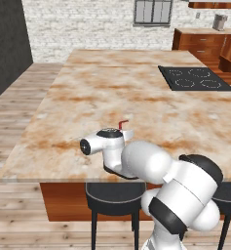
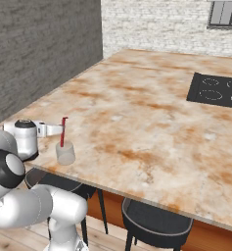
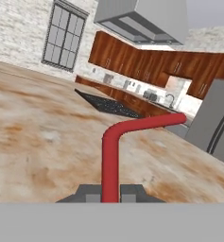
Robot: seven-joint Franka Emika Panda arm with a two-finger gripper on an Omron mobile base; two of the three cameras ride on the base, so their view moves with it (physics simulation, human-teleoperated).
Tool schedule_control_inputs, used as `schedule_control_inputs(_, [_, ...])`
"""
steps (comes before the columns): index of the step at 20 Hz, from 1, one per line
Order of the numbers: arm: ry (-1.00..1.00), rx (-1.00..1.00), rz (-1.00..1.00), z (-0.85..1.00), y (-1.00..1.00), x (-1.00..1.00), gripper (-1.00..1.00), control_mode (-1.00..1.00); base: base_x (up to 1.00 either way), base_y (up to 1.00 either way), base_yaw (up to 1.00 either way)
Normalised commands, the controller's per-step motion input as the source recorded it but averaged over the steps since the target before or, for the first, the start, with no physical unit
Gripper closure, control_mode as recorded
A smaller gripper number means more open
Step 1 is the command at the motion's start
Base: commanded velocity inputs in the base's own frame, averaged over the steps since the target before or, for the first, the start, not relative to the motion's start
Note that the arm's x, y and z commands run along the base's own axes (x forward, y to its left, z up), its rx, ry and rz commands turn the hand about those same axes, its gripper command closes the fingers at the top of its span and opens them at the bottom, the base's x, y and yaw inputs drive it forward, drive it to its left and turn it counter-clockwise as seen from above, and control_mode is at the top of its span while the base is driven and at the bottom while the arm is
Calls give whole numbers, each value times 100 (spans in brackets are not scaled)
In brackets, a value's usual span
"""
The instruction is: Take a straw from the drawer in front and place it inside the glass cup on the dining counter.
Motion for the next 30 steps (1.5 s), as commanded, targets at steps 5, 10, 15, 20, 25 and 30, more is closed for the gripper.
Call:
schedule_control_inputs(5, [-1, 0, 0, -8, 0, 0, 100, -100, 0, 0, 0])
schedule_control_inputs(10, [0, 0, 0, -7, 0, 0, 100, -100, 0, 0, 0])
schedule_control_inputs(15, [-1, -2, 0, -11, 0, 0, 100, -100, 0, 0, 0])
schedule_control_inputs(20, [-4, -3, 0, -11, 0, 0, 100, -100, 0, 0, 0])
schedule_control_inputs(25, [-6, -4, 0, -13, 1, 0, 100, -100, 0, 0, 0])
schedule_control_inputs(30, [-6, -4, 0, -11, 2, 0, 100, -100, 0, 0, 0])
